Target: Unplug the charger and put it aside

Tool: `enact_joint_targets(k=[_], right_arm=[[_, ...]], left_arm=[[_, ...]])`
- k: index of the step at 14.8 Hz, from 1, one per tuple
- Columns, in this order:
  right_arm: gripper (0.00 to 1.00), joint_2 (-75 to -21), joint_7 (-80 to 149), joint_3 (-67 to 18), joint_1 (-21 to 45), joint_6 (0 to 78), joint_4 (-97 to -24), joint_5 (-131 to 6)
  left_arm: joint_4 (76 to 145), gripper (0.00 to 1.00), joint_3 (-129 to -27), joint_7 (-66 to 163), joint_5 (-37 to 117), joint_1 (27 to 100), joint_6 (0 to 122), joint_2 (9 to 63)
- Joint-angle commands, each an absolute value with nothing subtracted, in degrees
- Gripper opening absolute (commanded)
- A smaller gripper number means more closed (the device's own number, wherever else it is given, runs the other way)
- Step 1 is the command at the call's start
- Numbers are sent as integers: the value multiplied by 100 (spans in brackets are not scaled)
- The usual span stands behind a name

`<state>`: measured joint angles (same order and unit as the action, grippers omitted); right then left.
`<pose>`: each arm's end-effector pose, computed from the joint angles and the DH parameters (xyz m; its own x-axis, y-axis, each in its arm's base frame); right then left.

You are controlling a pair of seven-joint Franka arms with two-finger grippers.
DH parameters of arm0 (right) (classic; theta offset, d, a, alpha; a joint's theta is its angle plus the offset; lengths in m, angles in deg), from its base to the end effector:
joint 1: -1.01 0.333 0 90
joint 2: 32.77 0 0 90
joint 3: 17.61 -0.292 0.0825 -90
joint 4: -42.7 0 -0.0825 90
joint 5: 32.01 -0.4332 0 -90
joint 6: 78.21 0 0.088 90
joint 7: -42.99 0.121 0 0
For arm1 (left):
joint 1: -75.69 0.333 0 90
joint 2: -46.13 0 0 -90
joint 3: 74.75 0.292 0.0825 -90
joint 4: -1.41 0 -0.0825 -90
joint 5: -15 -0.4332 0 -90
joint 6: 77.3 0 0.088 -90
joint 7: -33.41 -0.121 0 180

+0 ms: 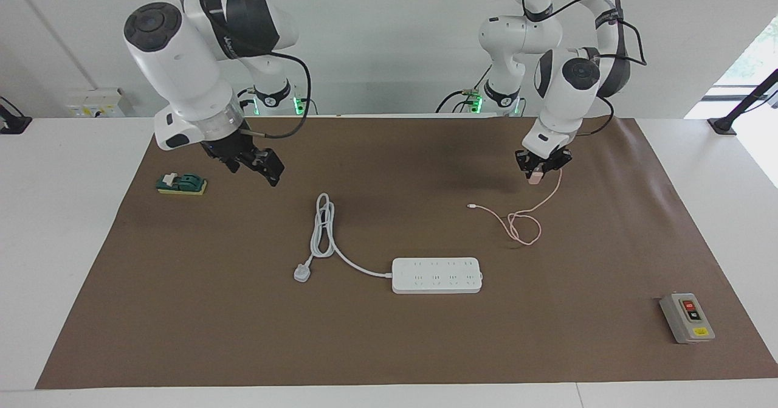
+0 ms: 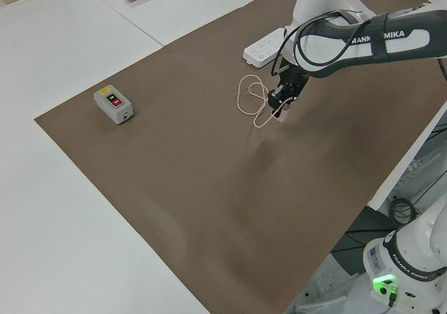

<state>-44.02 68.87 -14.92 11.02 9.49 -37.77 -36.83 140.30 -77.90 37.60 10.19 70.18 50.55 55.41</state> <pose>0.6456 0.0960 0.5464 0.9445 -0.3142 -0.0955 -0.3188 -0.9471 -0.0369 0.4999 -0.0719 0.2982 0.9914 -0.1283 -0.0276 -0.1300 -0.9886 -0.0756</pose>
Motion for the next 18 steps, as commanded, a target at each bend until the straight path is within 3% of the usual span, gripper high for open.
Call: enact_joint_targets(k=[1, 2, 6, 14, 18], right_arm=[[100, -3780, 5709, -1541, 840, 977, -4430, -3588], [100, -3639, 5392, -1524, 805, 934, -4561, -3579], [100, -3603, 4487, -1383, 708, 776, -4607, -3255], [100, -3365, 4378, -1198, 664, 582, -4861, -3236], [100, -3252, 4360, -1154, 690, 459, -4853, -3236]], left_arm=[[14178, 81, -7809, 3281, 1043, 7471, 5383, 5387], [14169, 100, -7818, 2975, 1043, 7725, 5400, 5343], [13653, 100, -7809, 1304, 1533, 8596, 4797, 5220], [11113, 100, -7879, 2721, 1693, 8589, 2161, 5219], [9365, 100, -7932, 3436, 1755, 8580, 710, 5211]])
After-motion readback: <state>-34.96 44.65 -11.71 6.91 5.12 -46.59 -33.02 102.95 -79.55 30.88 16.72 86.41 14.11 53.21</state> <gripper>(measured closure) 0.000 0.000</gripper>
